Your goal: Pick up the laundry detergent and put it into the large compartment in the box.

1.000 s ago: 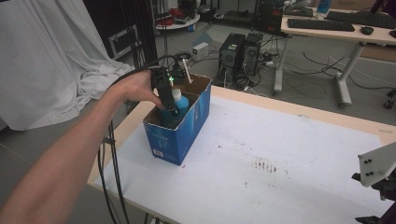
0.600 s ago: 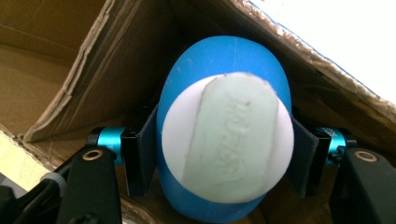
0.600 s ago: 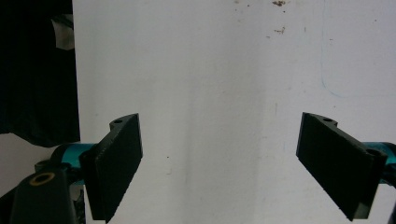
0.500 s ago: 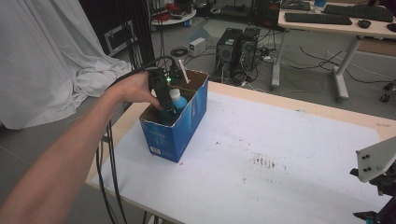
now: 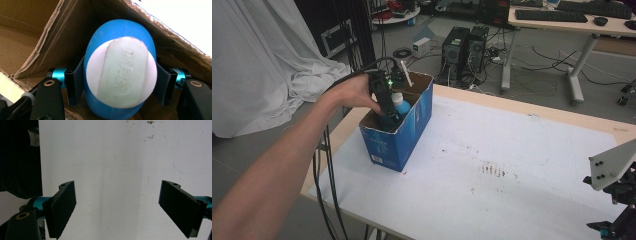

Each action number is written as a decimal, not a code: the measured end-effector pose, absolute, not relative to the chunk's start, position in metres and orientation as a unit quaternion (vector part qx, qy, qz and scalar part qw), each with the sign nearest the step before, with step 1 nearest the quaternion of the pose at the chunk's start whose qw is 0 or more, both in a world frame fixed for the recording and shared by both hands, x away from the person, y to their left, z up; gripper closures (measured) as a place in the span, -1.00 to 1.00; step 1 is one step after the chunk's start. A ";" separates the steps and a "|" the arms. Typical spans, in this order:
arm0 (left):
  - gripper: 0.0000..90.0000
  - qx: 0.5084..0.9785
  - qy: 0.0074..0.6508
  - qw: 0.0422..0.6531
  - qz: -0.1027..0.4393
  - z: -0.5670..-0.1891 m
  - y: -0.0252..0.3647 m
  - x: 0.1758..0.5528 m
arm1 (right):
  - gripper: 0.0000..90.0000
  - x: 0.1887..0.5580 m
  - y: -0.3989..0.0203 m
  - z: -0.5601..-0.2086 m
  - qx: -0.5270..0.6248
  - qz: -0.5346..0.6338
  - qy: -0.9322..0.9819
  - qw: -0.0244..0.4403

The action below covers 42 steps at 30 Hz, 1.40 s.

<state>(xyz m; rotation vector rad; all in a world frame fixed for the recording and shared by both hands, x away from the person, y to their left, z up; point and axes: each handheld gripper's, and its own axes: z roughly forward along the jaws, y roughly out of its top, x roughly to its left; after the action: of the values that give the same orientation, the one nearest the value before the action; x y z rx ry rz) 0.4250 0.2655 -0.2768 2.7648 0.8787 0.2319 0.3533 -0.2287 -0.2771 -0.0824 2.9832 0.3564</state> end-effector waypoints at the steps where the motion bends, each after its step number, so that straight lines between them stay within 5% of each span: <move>1: -0.19 0.943 0.300 0.116 0.079 -0.277 0.266 0.425 | -0.70 0.353 -0.229 -0.277 -0.028 0.119 0.990 0.068; 28: -0.42 0.941 0.305 0.116 0.091 -0.269 0.267 0.419 | -0.70 0.352 -0.231 -0.277 -0.029 0.117 0.990 0.069; 42: -0.48 0.941 0.288 0.126 0.126 -0.231 0.254 0.412 | -0.70 0.349 -0.232 -0.276 -0.026 0.121 0.990 0.072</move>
<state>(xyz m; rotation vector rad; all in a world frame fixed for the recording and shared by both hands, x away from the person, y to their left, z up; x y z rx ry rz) 0.4118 0.2543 -0.2314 2.7403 0.8385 0.3666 0.3488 -0.2325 -0.2756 -0.0794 2.9734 0.3646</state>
